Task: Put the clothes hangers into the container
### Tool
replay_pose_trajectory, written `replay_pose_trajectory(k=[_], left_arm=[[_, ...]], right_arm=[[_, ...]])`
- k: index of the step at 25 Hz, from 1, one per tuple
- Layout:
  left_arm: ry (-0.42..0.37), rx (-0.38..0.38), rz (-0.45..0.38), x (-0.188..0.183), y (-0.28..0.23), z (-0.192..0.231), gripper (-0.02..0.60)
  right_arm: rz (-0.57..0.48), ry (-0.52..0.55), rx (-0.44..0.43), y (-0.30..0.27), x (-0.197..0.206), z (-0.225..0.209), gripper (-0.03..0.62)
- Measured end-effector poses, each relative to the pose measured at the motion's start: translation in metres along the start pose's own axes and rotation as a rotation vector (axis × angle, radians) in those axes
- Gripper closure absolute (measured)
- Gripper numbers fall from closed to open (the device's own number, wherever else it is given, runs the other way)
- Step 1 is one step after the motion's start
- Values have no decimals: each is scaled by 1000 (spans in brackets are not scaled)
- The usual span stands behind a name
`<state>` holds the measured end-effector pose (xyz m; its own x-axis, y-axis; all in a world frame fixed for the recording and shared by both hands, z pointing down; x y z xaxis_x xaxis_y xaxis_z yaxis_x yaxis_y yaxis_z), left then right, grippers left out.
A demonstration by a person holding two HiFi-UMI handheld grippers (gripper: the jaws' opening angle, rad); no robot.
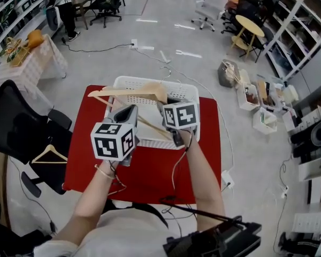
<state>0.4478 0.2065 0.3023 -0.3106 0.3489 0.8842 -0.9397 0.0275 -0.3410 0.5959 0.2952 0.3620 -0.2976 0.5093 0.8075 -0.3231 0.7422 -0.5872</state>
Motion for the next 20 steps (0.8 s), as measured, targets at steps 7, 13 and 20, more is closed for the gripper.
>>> replay_pose_trajectory(k=[7,13,20], left_arm=[[-12,18,22,7,-10,-10,581],[-14,16,31,7,-17,-11,581],[-14,0,36,10,-6,0,581]], right_arm=[[69,-15,-27,-5,12,-7,454],[152,-32,-54,-16,21,-13,453],[171,-35,-63,-21,26,-5,451]])
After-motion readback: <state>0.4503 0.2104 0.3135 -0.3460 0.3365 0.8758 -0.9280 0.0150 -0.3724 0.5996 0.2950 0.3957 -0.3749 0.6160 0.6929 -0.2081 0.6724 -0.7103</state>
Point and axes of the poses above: the fingertips, and each gripper's own axes: y backward along the fingers, z to its left, x out of its underside, the point moved 6 cm from there along y, backward along the fingers, and after that the axes turned 5 degrees about y, right-handed, at the moved point
